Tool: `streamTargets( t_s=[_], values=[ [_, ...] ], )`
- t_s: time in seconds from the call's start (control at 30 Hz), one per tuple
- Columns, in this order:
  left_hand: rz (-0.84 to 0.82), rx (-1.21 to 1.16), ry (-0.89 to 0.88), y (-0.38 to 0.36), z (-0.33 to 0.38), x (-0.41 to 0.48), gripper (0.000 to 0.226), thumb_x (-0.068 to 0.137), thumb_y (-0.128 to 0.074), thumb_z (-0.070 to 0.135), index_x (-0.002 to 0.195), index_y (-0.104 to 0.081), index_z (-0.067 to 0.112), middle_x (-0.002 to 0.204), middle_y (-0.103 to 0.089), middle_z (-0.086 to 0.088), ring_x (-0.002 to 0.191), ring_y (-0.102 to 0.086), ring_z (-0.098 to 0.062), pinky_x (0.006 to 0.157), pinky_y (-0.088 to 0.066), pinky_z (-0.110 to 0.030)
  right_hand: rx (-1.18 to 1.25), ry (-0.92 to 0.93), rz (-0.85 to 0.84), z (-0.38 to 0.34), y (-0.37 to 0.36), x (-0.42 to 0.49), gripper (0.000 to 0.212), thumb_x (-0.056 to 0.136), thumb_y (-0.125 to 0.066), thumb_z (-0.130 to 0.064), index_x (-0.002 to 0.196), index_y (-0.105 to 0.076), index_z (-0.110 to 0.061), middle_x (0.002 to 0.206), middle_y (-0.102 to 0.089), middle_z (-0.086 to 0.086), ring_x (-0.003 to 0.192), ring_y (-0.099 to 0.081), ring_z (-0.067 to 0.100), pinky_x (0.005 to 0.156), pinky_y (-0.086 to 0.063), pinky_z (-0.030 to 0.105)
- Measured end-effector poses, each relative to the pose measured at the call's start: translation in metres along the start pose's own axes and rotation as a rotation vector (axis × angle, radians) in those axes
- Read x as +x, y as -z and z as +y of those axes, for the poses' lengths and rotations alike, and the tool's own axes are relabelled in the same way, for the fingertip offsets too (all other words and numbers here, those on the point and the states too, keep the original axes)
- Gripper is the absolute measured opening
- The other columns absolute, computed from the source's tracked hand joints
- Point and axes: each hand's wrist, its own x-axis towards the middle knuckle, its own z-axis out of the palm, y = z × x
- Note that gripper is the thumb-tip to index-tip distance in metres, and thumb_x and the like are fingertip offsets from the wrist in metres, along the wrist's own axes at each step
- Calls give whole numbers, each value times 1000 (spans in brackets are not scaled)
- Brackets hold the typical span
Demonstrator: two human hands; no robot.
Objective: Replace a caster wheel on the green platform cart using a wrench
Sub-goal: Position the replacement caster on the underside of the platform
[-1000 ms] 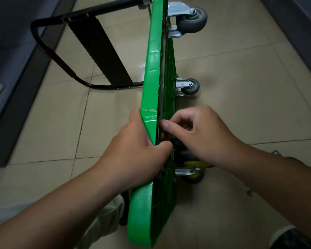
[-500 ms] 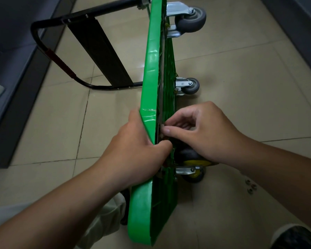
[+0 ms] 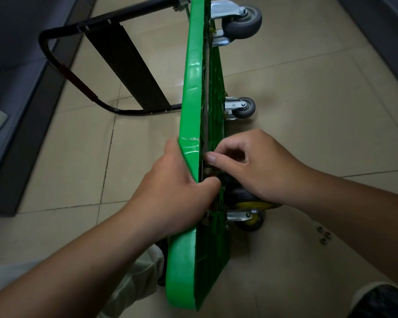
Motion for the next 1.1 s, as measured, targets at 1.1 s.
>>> streamTargets(
  t_s=[1.1],
  values=[
    [15,-1,-5,-1,-3,2,66,68,-66,48,127,-42,35,97,-67,3,80,-72,-21,72,-63,-52,220,-29,-44,1,6,0,6,85,-83,-25,84,-78,-21,76,-77,-7,71,-73,4,67,-57,18]
  ],
)
